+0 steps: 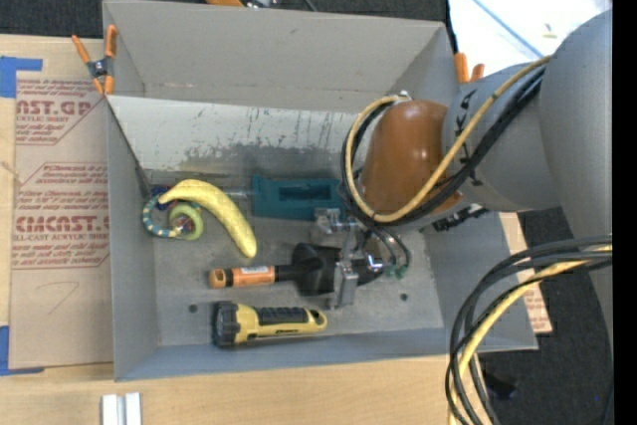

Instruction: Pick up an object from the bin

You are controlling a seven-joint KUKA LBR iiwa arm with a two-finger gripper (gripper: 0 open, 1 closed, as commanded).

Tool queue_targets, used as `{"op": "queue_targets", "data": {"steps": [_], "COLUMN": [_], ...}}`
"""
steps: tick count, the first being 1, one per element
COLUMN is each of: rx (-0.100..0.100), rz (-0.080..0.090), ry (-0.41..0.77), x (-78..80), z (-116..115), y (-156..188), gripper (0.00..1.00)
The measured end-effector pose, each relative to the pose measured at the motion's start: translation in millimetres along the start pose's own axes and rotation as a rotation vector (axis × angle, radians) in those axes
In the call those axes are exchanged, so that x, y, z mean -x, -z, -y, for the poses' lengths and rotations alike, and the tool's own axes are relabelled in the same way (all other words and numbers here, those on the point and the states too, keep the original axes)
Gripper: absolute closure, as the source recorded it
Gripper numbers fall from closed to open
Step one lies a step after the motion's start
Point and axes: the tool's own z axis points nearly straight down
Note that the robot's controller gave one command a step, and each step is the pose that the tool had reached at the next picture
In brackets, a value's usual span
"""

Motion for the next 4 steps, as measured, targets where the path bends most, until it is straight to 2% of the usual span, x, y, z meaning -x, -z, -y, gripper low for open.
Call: {"op": "queue_targets", "data": {"steps": [1, 4], "rx": [0.000, 0.001], "rz": [-0.002, -0.006], "ry": [-0.014, -0.015], "x": [0.7, -0.8], "z": [-3.9, -4.5], "y": [0.1, 15.8], "gripper": [1.00, 1.00]}}
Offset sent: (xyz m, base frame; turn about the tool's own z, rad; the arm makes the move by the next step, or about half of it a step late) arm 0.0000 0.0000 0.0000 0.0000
